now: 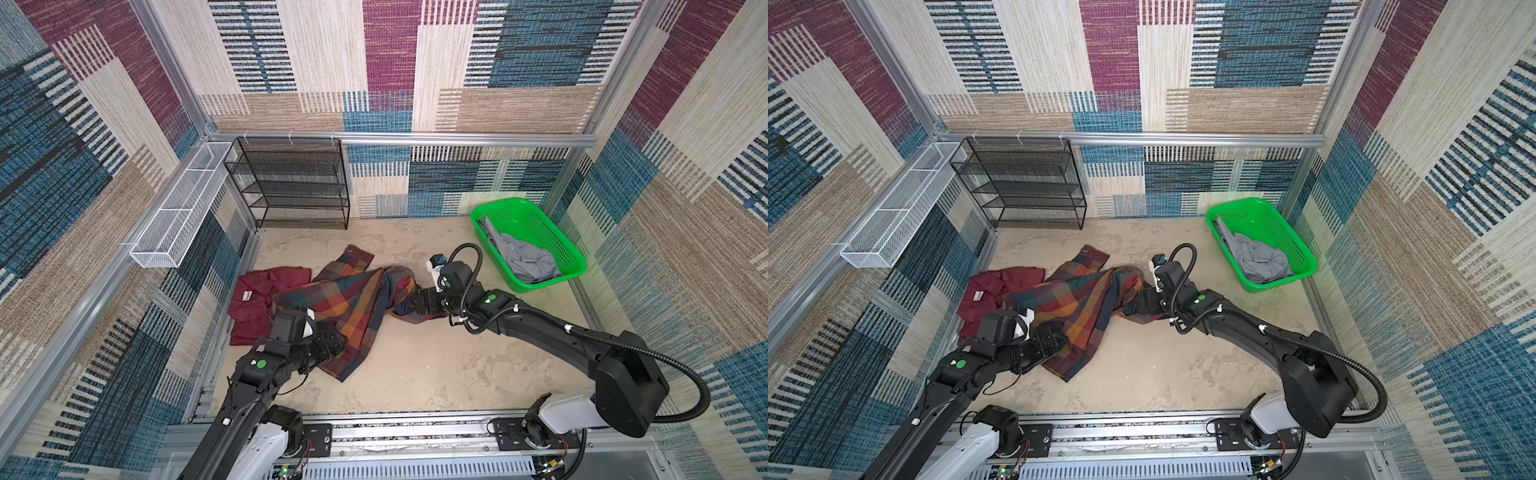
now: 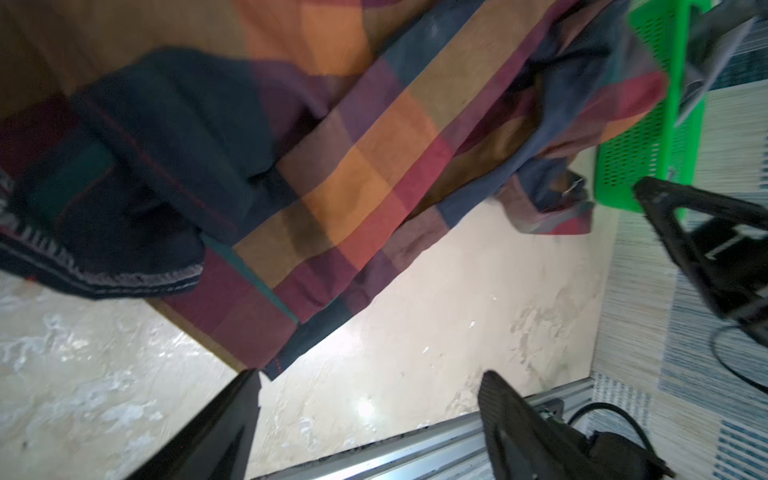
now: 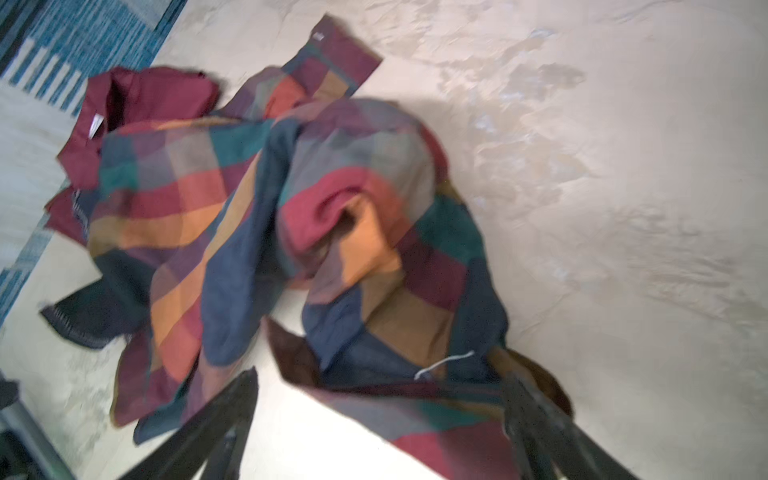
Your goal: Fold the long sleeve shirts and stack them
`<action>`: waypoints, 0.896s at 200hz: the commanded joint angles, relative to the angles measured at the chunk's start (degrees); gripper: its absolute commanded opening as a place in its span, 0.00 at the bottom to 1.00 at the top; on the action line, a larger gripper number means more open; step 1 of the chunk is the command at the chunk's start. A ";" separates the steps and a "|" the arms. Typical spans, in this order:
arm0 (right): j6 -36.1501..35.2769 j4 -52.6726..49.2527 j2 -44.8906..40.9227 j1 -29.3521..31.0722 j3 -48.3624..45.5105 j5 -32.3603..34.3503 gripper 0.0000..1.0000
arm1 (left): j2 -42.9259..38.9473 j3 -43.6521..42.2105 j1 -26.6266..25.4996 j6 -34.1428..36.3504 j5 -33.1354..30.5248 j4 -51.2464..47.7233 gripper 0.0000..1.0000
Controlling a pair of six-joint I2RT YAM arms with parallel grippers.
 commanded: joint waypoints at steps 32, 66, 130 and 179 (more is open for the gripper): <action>-2.70 3.22 -0.45 4.74 -3.20 6.18 0.93 | 0.97 -6.31 -9.26 -10.64 -10.60 -2.54 0.80; -4.10 3.57 1.62 6.98 -2.99 10.58 0.92 | 5.42 -6.12 -14.32 -12.77 -17.20 -2.63 0.77; -5.91 4.24 1.43 8.37 -2.77 10.49 0.92 | 9.14 -8.50 -14.72 -14.21 -23.14 2.07 0.70; -5.59 4.36 -2.75 9.61 -2.86 7.37 0.92 | 14.43 -8.50 -14.73 -14.36 -21.90 9.73 0.49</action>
